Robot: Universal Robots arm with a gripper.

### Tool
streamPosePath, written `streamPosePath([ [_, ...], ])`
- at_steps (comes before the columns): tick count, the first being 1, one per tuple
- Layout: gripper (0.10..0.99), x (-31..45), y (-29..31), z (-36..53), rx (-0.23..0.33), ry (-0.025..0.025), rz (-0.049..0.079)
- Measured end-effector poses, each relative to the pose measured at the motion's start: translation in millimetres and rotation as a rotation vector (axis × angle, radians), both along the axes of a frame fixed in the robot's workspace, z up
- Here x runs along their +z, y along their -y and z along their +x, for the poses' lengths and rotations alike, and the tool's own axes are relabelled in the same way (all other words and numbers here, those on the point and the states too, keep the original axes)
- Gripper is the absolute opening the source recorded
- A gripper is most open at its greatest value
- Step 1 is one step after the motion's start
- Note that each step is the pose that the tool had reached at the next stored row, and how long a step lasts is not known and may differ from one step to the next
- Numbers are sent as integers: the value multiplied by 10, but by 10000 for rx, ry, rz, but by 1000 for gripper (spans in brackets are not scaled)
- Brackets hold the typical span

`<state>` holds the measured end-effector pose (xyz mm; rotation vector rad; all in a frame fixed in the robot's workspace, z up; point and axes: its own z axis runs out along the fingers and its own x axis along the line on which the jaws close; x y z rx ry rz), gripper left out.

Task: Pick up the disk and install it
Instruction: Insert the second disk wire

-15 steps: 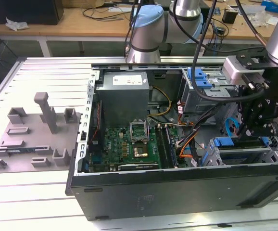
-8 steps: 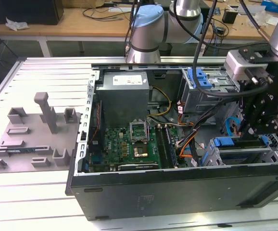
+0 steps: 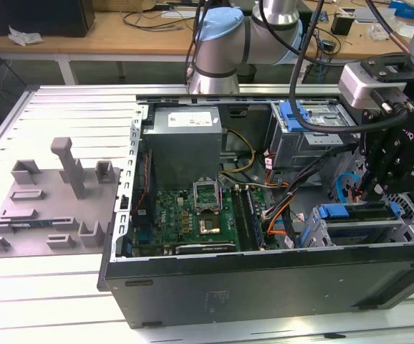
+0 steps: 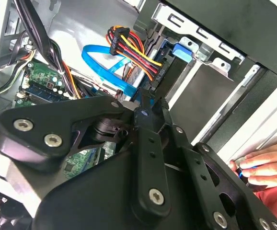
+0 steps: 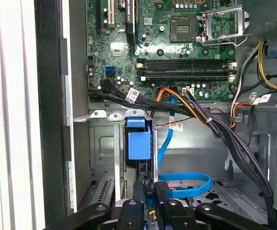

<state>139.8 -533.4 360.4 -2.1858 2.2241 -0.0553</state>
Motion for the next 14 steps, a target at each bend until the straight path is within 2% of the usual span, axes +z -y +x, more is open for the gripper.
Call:
streamPosePath([
  [10, 239, -16, 0, 0, -1, 0, -1],
  [11, 161, -19, 0, 0, 0, 0, -1],
  [14, 161, -24, 0, 0, 0, 0, -1],
])
